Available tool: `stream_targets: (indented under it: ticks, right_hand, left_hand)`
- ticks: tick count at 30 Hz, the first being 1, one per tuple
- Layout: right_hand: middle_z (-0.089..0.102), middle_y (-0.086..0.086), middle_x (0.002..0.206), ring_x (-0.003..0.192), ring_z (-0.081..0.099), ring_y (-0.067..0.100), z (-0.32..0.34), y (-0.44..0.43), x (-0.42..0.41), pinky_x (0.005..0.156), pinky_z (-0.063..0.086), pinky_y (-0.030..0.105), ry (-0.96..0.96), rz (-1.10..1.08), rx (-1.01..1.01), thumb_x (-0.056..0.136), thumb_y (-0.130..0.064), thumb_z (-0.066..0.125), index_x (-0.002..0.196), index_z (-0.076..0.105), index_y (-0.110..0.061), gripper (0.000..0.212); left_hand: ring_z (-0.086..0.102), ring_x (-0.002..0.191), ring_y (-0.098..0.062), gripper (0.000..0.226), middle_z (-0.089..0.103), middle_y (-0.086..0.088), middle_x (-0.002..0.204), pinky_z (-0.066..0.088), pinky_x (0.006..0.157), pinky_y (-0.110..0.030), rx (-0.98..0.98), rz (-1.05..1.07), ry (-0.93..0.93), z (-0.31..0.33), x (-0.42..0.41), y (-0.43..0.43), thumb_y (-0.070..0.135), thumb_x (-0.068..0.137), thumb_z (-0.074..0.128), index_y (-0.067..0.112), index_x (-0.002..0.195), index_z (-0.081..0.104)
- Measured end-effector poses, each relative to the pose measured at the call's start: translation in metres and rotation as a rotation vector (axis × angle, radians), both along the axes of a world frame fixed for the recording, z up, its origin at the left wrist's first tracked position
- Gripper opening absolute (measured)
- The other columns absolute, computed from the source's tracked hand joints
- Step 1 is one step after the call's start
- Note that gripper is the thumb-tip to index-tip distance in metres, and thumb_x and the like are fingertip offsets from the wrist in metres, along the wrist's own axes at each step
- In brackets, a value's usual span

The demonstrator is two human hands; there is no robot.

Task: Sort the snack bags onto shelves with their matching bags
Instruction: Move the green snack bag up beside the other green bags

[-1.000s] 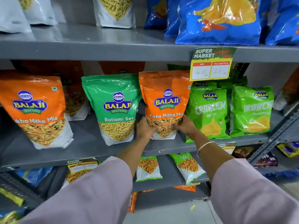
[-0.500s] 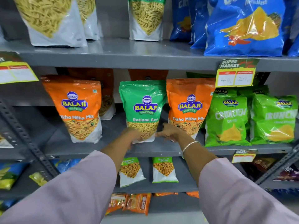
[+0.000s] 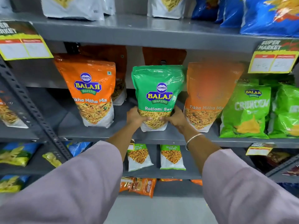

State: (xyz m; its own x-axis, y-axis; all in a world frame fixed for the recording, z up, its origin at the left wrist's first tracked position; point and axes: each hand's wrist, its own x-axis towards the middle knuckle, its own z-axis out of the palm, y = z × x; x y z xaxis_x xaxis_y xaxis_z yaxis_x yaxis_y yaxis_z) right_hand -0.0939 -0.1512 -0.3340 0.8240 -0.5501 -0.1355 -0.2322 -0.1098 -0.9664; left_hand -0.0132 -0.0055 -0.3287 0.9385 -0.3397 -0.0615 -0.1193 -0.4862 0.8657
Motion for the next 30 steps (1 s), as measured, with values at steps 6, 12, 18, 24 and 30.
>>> stream_targets:
  ticks: [6,12,18,24,30]
  right_hand:
    - [0.061,0.018,0.124,0.113,0.057,0.029,0.001,0.029,-0.022,0.098,0.048,0.046,-0.032,0.003,-0.085,0.058,0.001,0.082,0.123,0.049,-0.002,0.073]
    - [0.061,0.017,0.124,0.109,0.056,0.023,0.03,0.058,-0.052,0.098,0.047,0.041,-0.09,0.053,-0.134,0.06,0.0,0.081,0.124,0.049,-0.001,0.072]
    - [0.062,0.009,0.118,0.1,0.059,0.022,0.073,0.077,-0.074,0.074,0.053,0.031,-0.126,0.135,-0.114,0.059,-0.006,0.082,0.12,0.05,-0.014,0.069]
    - [0.065,-0.01,0.072,0.061,0.061,0.0,0.137,0.095,-0.103,0.041,0.045,0.011,-0.062,0.276,-0.145,0.07,0.001,0.074,0.087,0.056,-0.019,0.032]
    - [0.069,0.003,0.101,0.087,0.067,0.019,0.206,0.104,-0.121,0.07,0.058,0.031,-0.094,0.253,-0.281,0.063,-0.013,0.081,0.096,0.06,-0.018,0.04]
  left_hand:
    - [0.063,0.108,-0.031,0.061,0.067,-0.02,0.119,0.05,0.085,-0.034,0.024,-0.025,-0.032,0.002,-0.016,0.033,0.019,0.061,0.085,-0.002,0.113,0.063]
    - [0.065,0.104,-0.029,0.058,0.069,-0.018,0.116,0.053,0.084,-0.036,-0.037,-0.015,-0.05,0.022,-0.043,0.068,0.021,0.06,0.086,0.002,0.11,0.065]
    - [0.063,0.097,-0.021,0.05,0.068,-0.007,0.107,0.052,0.082,-0.032,-0.096,-0.063,-0.042,0.068,-0.062,0.093,0.019,0.062,0.084,0.005,0.107,0.065]
    - [0.063,0.087,-0.024,0.051,0.069,-0.009,0.099,0.054,0.084,-0.042,-0.002,-0.126,-0.034,0.127,-0.082,0.119,0.026,0.06,0.084,0.001,0.101,0.066]
    - [0.061,0.091,-0.02,0.059,0.067,-0.005,0.099,0.056,0.077,-0.037,-0.06,-0.165,-0.063,0.194,-0.1,0.14,0.03,0.06,0.084,0.003,0.108,0.066]
